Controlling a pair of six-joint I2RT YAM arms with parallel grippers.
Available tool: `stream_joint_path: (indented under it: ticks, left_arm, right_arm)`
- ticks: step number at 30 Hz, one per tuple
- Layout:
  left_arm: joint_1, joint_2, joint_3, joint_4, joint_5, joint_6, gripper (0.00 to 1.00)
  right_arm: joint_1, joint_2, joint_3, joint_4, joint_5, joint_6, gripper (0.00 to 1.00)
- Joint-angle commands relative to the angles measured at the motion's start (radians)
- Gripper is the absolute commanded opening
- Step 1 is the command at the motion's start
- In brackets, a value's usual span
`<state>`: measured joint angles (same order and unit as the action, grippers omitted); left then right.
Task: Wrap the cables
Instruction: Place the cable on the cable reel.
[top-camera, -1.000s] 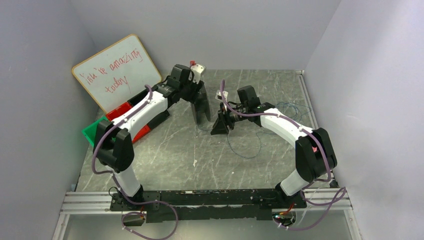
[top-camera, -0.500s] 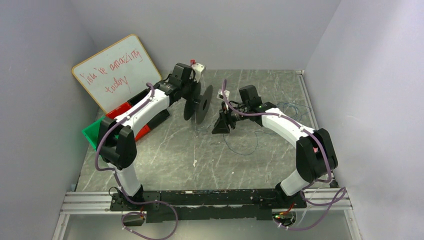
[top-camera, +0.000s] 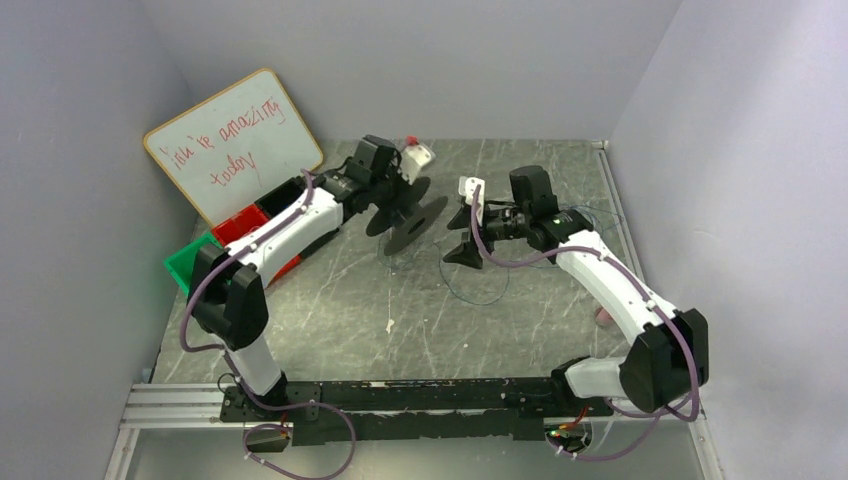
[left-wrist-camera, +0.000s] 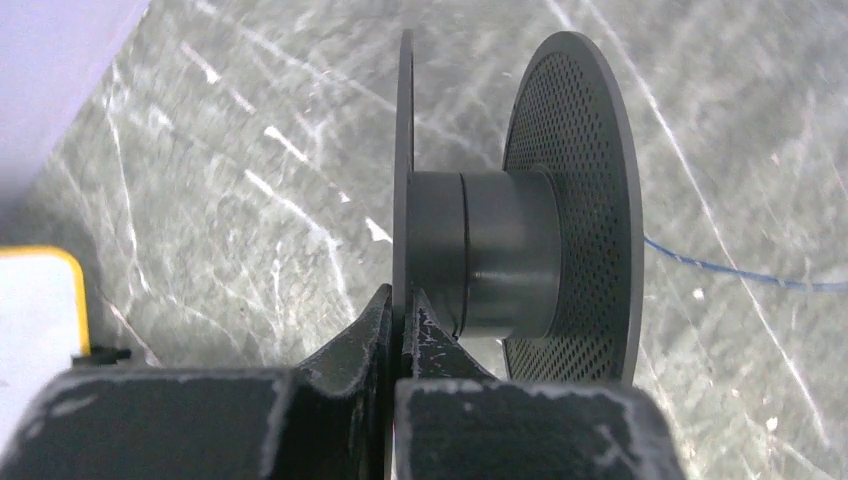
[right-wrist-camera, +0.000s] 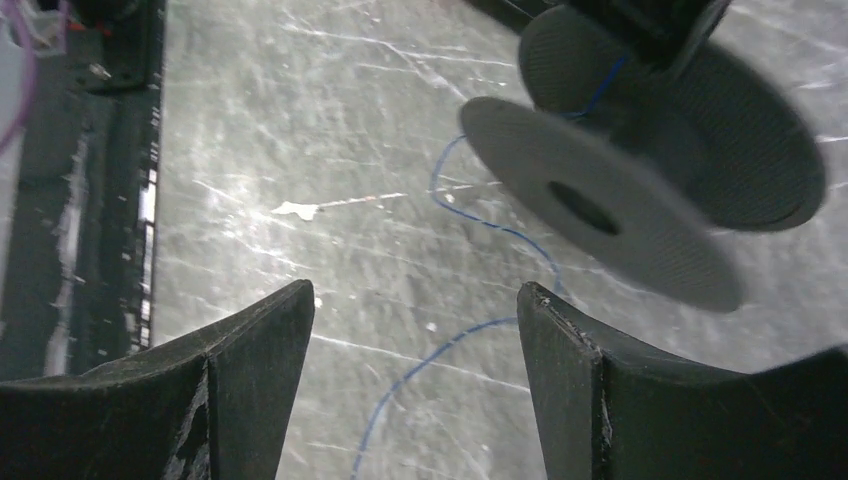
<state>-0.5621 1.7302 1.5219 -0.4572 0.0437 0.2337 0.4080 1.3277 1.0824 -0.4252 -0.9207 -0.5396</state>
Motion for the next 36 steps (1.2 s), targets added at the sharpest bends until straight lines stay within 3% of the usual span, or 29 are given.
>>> stream_joint_path:
  ticks: [1, 13, 26, 36]
  left_arm:
    - [-0.122, -0.099, -0.061, -0.003, 0.019, 0.167, 0.03]
    - [-0.21, -0.191, -0.123, -0.021, 0.121, 0.236, 0.03]
    - [-0.217, -0.229, -0.123, -0.043, 0.19, 0.222, 0.03]
    - [-0.216, -0.234, -0.114, -0.055, 0.208, 0.219, 0.03]
  right_arm:
    - [-0.01, -0.048, -0.043, 0.023, 0.058, -0.177, 0.78]
    - [-0.066, -0.068, -0.105, -0.005, -0.025, -0.334, 0.8]
    - [-0.069, 0.047, -0.023, -0.302, -0.186, -0.588, 0.45]
    - [-0.069, 0.07, -0.005, -0.378, -0.203, -0.659, 0.57]
